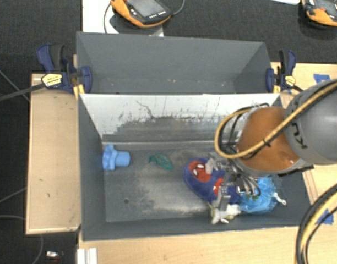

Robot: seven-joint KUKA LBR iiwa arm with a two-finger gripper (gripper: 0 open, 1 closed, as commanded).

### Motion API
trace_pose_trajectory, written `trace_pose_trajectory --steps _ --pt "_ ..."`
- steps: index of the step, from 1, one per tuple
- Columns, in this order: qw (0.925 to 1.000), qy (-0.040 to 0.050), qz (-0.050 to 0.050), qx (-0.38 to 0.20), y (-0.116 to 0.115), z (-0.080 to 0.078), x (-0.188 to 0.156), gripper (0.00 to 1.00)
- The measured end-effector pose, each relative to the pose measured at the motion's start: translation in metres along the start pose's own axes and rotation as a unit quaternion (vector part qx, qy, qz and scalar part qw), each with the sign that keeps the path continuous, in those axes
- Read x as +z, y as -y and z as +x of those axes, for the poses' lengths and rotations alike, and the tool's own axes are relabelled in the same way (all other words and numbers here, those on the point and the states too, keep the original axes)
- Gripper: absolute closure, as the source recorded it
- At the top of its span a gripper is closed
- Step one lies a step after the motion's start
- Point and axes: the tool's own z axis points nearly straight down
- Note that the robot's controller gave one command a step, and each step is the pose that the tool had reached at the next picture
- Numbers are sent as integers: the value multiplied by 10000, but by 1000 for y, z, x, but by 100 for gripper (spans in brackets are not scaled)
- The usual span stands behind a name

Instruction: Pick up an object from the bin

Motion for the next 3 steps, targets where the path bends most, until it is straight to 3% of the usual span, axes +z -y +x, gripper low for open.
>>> trace_pose_trajectory --steps 1,2,3 --pt "9999 82 61 45 -19 3 -3 0" --pt "9999 122 22 111 -16 6 -3 0" --pt "9998 157 80 112 -27 5 -3 0"
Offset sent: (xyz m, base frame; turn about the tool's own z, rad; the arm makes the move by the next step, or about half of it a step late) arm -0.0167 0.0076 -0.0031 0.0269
